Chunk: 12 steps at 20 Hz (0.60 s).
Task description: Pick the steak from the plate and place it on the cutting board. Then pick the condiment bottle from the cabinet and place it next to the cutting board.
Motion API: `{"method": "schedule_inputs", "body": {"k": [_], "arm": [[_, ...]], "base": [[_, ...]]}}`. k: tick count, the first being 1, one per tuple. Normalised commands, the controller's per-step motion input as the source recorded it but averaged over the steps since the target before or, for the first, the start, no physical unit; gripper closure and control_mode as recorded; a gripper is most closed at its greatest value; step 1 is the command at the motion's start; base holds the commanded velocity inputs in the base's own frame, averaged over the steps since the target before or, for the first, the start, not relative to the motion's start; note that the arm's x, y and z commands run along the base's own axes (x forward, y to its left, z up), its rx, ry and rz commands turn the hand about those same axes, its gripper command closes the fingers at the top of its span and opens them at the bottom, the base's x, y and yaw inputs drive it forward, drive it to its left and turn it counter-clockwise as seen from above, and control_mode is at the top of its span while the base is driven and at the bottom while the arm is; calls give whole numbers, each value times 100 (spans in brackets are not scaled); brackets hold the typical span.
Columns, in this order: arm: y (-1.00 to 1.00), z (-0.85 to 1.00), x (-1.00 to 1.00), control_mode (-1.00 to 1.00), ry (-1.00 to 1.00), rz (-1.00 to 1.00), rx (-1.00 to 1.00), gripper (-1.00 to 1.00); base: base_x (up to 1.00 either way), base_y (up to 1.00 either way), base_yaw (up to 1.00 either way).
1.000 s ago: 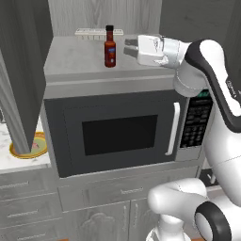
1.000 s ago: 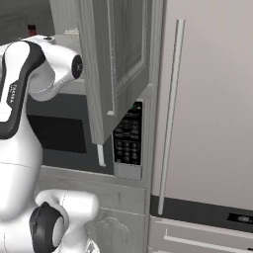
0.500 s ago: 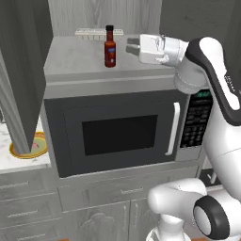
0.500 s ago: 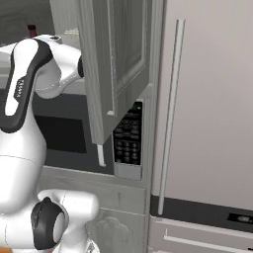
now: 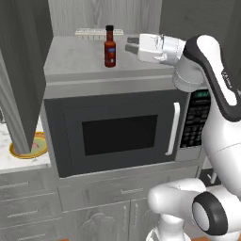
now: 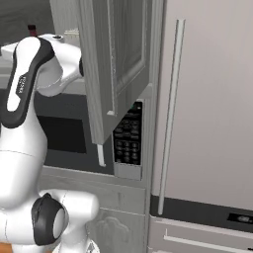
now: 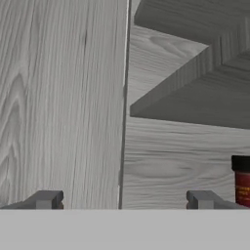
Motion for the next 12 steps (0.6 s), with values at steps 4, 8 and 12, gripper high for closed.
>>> {"method": "schedule_inputs", "body": {"k": [4,8,12], "arm": [[0,0,17,-100,0,0,0,-100],[0,0,19,-100,0,0,0,-100],[0,0,21,-100,0,0,0,-100]], "base": [[0,0,0],[0,0,0],[0,0,0]]}}
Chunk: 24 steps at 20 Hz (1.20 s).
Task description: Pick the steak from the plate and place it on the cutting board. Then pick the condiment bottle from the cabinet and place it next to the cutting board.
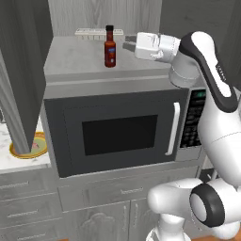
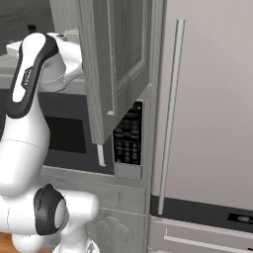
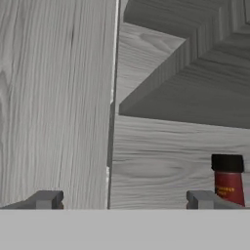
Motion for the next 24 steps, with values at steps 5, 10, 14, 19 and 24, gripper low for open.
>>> {"method": "schedule_inputs", "body": {"k": [5,10,14,19,24], "arm": [[6,0,19,-100,0,0,0,-100],[14,0,13,-100,0,0,0,-100],[15,0,13,-100,0,0,0,-100],[1,0,17,-100,0,-1,0,-100],[0,0,19,-100,0,-3,0,-100]], "base": [[0,0,0],[0,0,0],[0,0,0],[0,0,0],[0,0,0]]}}
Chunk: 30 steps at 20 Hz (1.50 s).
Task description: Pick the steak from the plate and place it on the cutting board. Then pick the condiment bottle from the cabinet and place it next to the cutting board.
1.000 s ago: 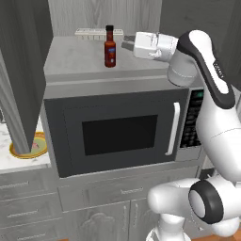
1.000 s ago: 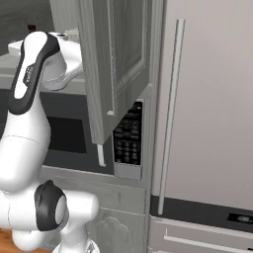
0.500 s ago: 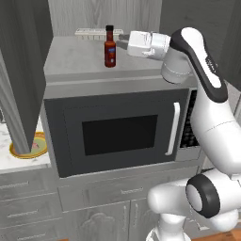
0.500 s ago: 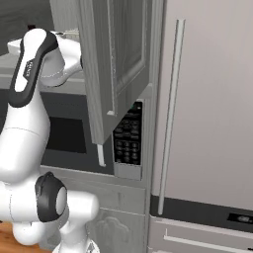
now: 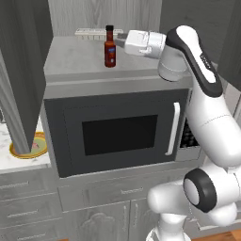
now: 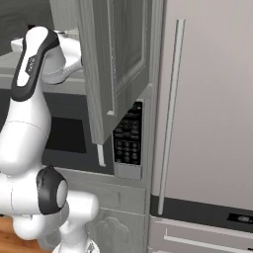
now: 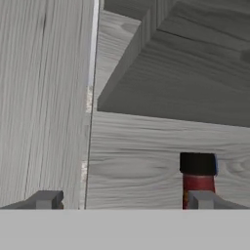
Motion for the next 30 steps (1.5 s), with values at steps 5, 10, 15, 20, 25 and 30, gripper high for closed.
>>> {"method": "schedule_inputs", "body": {"k": [5,10,15,20,25,30], "arm": [[0,0,20,-100,0,-2,0,-100],[3,-1,17,-100,0,0,0,-100],[6,-5,18,-100,0,0,0,-100],[8,-6,19,-100,0,0,0,-100],[8,-3,19,-100,0,0,0,-100],[4,0,21,-100,0,0,0,-100]], "base": [[0,0,0],[0,0,0],[0,0,0],[0,0,0],[0,0,0],[0,0,0]]}}
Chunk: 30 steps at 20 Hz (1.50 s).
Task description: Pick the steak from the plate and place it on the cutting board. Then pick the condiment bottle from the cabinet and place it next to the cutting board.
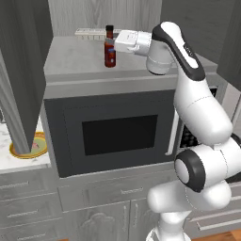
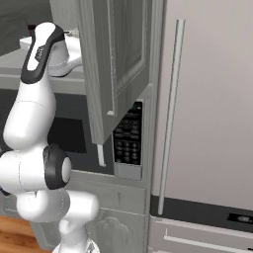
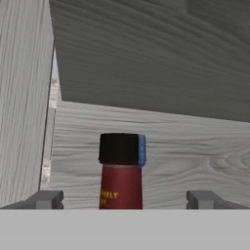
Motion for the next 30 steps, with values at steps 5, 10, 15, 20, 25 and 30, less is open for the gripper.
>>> {"method": "schedule_inputs", "body": {"k": [5,10,15,20,25,30], "arm": [[0,0,20,-100,0,0,0,-100],[4,0,16,-100,0,0,0,-100],[10,0,14,-100,0,-1,0,-100],[6,0,1,-100,0,0,0,-100],[0,0,-5,-100,0,-1,0,100],[0,0,-4,-100,0,0,0,100]], "base": [[0,0,0],[0,0,0],[0,0,0],[0,0,0],[0,0,0],[0,0,0]]}}
